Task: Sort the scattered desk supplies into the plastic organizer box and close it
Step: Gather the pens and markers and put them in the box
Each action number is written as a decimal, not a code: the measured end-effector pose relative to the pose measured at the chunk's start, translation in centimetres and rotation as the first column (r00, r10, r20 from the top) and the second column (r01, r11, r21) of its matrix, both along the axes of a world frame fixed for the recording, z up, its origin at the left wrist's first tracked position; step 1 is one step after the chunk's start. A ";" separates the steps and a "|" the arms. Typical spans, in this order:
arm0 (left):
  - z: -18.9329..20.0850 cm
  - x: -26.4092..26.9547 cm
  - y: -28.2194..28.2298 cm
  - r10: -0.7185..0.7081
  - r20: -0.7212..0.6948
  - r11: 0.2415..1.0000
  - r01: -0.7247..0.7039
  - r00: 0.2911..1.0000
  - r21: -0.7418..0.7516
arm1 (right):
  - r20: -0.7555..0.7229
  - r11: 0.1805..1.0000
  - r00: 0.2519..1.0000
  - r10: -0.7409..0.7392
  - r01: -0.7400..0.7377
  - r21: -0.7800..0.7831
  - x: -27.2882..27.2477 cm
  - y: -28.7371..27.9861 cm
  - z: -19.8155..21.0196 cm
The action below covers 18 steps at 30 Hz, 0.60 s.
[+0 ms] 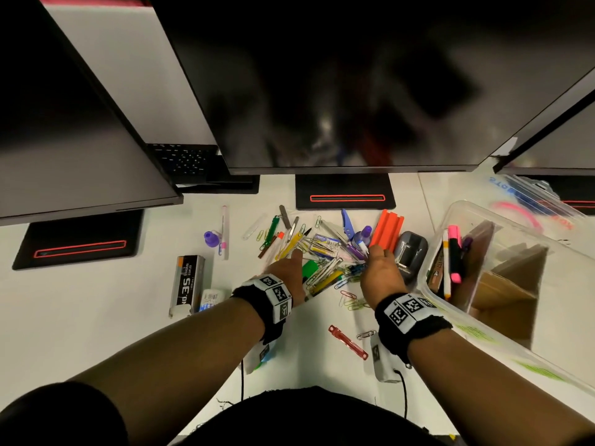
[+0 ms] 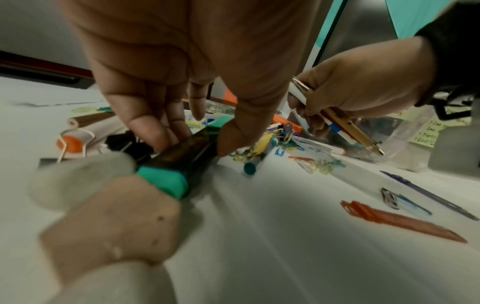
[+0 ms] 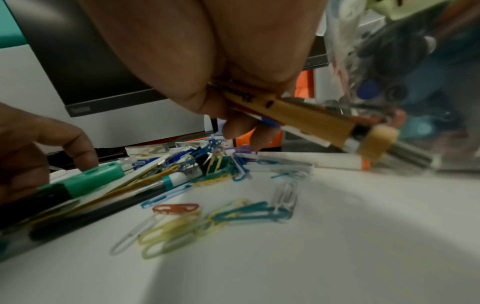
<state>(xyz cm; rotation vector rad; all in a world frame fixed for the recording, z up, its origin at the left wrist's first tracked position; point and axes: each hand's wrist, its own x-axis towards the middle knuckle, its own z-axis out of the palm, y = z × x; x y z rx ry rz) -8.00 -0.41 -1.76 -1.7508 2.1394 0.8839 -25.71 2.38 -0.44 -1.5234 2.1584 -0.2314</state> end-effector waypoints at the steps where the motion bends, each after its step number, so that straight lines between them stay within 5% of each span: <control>1: 0.1 0.2 0.0 0.023 -0.006 1.000 -0.023 1.000 0.007 | 0.006 1.000 1.000 -0.012 0.012 -0.012 -0.1 -0.1 -0.1; 9: 0.9 2.2 -1.6 0.194 -0.033 0.979 -0.192 0.980 0.068 | -0.053 0.991 0.996 0.066 -0.059 0.116 0.3 0.2 -0.5; 14: 1.3 3.9 -3.1 0.297 -0.142 0.950 -0.306 0.944 -0.053 | 0.058 0.975 0.979 0.198 -0.202 0.089 1.5 0.6 -0.5; 18: 1.6 6.0 -4.6 0.353 -0.105 0.921 -0.365 0.930 -0.134 | 0.055 0.997 0.995 0.078 -0.079 0.017 0.9 0.4 -0.6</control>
